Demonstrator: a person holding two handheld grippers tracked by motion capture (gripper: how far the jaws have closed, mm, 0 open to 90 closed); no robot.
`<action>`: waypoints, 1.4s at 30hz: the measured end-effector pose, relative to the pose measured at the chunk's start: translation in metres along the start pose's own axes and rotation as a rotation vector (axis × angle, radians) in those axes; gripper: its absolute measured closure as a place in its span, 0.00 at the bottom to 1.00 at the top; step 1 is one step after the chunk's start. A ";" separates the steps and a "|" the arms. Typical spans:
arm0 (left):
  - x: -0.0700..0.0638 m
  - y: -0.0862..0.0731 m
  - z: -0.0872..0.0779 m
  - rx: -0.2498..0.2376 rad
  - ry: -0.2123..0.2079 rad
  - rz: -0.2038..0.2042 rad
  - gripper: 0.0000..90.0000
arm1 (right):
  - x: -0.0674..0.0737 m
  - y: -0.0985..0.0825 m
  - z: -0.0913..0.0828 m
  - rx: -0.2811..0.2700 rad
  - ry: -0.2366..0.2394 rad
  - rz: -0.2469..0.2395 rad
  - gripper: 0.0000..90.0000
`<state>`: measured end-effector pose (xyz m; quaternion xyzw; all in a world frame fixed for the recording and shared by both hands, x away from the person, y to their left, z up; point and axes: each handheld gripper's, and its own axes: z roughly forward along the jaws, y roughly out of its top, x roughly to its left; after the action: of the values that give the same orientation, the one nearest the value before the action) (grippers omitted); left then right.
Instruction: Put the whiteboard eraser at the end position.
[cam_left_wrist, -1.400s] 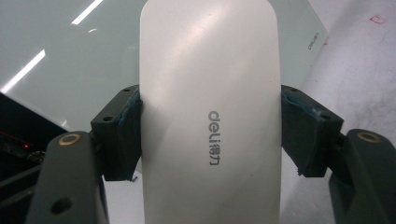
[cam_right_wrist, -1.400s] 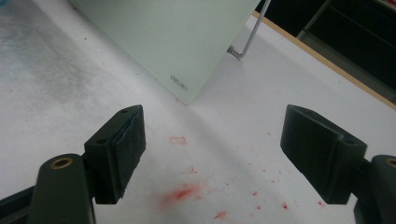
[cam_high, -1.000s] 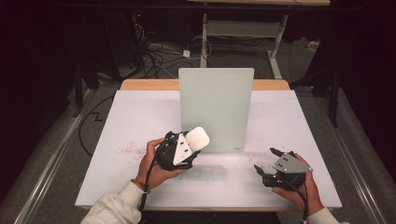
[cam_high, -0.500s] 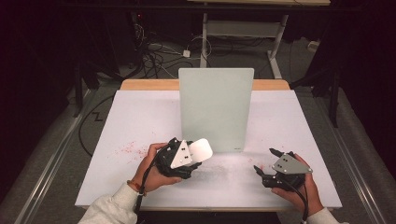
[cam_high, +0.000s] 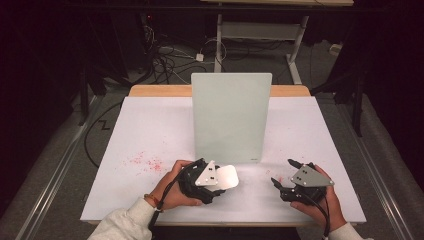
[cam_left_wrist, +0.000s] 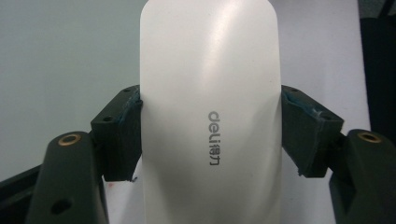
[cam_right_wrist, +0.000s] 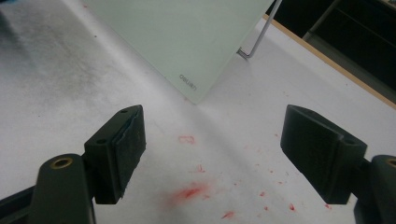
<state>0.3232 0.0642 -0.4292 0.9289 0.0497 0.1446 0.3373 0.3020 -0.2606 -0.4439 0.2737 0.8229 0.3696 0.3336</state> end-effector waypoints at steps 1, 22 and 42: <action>-0.001 0.002 0.002 0.001 -0.011 0.005 0.32 | 0.000 0.000 0.000 0.001 0.000 -0.001 0.25; -0.007 0.028 0.042 0.073 -0.050 0.076 0.32 | 0.003 0.000 0.003 0.014 0.019 -0.008 0.26; 0.006 0.021 0.009 -0.115 0.154 -0.022 0.25 | 0.002 0.002 0.000 -0.008 0.020 0.001 0.26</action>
<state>0.3316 0.0442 -0.4210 0.8935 0.0774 0.2147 0.3868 0.3009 -0.2586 -0.4431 0.2690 0.8247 0.3758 0.3260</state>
